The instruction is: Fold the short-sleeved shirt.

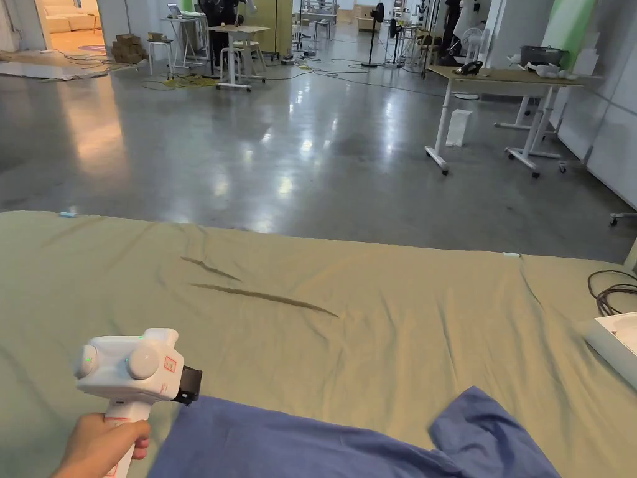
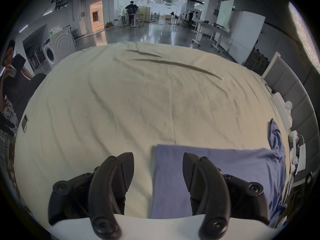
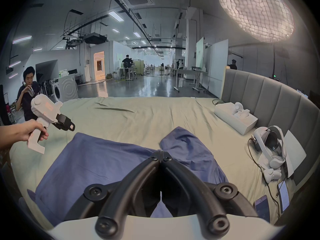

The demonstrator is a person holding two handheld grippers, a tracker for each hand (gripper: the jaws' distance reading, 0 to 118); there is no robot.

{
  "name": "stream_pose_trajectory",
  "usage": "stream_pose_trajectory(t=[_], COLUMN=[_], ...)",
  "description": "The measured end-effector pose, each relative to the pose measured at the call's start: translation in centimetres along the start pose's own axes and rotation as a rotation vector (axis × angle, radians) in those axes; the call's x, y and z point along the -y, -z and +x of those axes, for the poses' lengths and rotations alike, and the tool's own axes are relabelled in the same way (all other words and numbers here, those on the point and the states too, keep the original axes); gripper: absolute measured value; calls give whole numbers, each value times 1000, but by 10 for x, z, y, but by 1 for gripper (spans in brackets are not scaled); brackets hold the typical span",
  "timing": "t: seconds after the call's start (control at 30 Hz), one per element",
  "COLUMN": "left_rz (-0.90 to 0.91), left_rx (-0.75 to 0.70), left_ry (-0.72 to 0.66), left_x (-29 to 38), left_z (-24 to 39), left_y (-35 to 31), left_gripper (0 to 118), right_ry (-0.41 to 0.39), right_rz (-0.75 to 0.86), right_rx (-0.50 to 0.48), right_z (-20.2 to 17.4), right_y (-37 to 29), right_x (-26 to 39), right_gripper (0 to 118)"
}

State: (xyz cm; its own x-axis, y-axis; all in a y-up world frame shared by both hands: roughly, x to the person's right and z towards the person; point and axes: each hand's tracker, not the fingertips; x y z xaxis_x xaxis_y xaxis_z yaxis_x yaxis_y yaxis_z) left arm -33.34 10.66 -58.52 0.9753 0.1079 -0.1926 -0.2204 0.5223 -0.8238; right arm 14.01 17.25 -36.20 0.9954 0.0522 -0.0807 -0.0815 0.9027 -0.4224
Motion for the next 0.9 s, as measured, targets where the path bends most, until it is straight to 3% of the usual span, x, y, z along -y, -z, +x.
stream_pose_trajectory(t=[0.27, 0.33, 0.37, 0.4, 0.47, 0.53, 0.7, 0.73, 0.77, 0.9], left_rz=[-135, -91, -91, -70, -73, -84, -26, -1, 18, 82], left_rx=[-84, -128, -128, -121, -132, -160, -85, -86, -81, -43], left_ry=[137, 143, 184, 234, 321, 387, 303, 286, 268, 215], left_x=[5, 10, 15, 19, 24, 31, 32, 32, 32, 41], left_z=[22, 34, 38, 45, 63, 73, 55, 53, 46, 43], left_y=[58, 52, 51, 49, 52, 53, 28, 22, 15, -24], left_gripper=[62, 51, 30, 18, 15, 5, 3, 3, 3, 3], right_ry=[8, 22, 32, 37, 40, 41, 78, 92, 98, 141], right_rz=[-73, -92, -100, -109, -125, -141, -239, -264, -308, -429], right_rx=[34, 37, 38, 41, 46, 56, 95, 101, 98, 58], right_z=[13, 17, 19, 21, 25, 33, 79, 88, 101, 140], right_y=[22, 26, 27, 30, 34, 40, 74, 82, 97, 153], right_x=[15, 19, 21, 22, 24, 23, 5, 1, -5, -20], right_gripper=[0, 0, 0, 0, 0, 0, 2, 9, 27, 73])
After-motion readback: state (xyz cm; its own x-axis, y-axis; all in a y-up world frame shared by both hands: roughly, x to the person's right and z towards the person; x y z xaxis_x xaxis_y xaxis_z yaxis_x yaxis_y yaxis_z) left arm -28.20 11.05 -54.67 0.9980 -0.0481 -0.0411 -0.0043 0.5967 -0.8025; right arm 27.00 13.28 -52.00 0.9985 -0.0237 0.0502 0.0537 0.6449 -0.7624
